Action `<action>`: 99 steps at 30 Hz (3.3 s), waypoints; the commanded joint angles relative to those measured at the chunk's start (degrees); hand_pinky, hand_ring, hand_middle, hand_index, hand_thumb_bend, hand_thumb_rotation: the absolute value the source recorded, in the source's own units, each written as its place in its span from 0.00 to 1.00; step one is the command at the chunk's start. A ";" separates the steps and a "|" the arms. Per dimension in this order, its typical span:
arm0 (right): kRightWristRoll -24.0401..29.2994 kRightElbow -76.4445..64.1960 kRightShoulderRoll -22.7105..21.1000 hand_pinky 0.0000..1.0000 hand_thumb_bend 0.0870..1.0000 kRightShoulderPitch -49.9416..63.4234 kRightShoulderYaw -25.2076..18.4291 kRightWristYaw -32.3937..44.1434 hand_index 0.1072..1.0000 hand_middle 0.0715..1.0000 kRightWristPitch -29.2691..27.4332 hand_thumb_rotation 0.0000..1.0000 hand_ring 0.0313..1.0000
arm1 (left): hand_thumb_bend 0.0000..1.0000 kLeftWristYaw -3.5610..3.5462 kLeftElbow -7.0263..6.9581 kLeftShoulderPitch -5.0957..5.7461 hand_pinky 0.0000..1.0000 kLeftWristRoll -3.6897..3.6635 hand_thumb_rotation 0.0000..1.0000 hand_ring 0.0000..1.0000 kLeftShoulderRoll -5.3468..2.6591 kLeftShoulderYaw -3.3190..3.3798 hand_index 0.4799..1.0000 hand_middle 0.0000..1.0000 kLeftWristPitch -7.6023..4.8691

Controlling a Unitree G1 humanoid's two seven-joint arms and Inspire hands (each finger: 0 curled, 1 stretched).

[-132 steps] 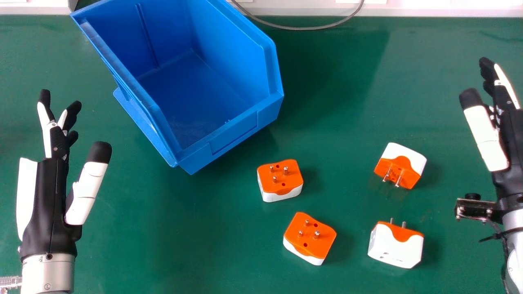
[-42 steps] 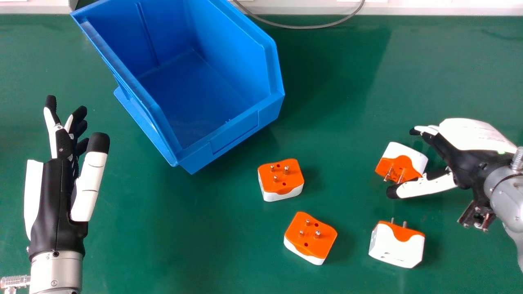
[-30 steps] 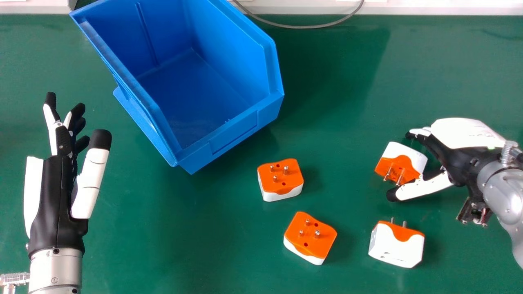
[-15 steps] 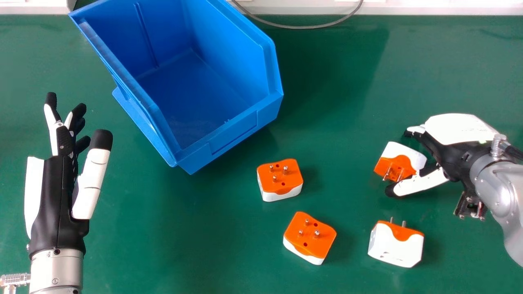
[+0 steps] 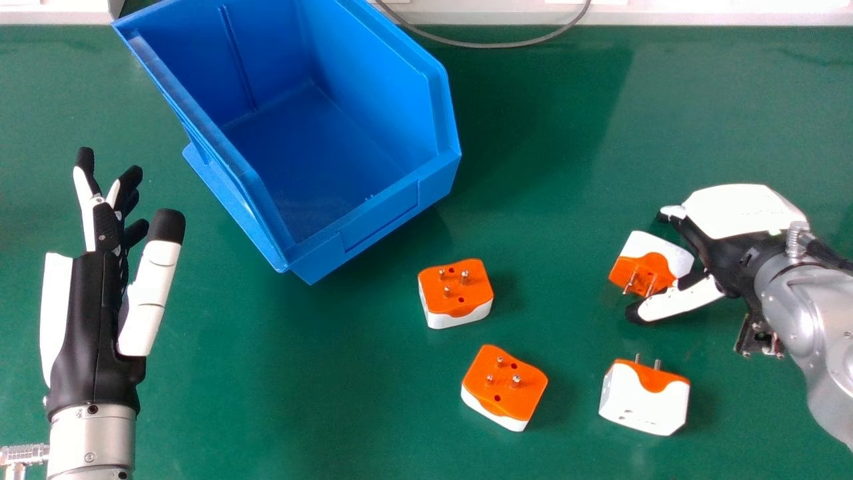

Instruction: Pick all objects and put in blue box

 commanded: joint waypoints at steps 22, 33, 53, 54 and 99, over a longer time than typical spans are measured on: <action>-2.88 0.67 2.30 0.70 0.48 -0.48 2.25 -5.07 0.75 0.78 3.19 0.55 0.78 | 0.77 0.67 -3.91 0.27 0.90 0.91 1.00 0.96 -0.68 -0.28 0.92 0.95 2.89; -5.41 2.35 1.83 0.47 0.20 -0.67 3.72 -8.55 0.53 0.58 1.66 0.02 0.56 | 0.75 0.68 -4.52 0.32 0.90 0.91 1.00 0.96 -0.60 -0.24 0.92 0.95 3.38; -0.77 1.65 2.83 0.38 0.46 0.05 0.76 -7.45 0.38 0.49 2.34 0.00 0.47 | 0.74 0.72 -4.12 -0.57 0.90 0.72 1.00 0.96 -0.39 -0.48 0.92 0.96 4.39; -0.58 1.70 2.75 0.38 0.46 0.00 0.76 -7.54 0.38 0.49 2.19 0.00 0.47 | 0.74 0.71 -4.15 -0.58 0.90 0.71 1.00 0.96 -0.41 -0.49 0.92 0.96 4.46; 6.88 -32.04 14.70 0.05 0.47 -2.35 -4.40 -2.07 0.42 0.40 -11.90 0.00 0.06 | 0.73 1.81 -6.16 -0.16 0.90 2.25 1.00 0.97 -0.91 -1.27 0.92 0.96 6.88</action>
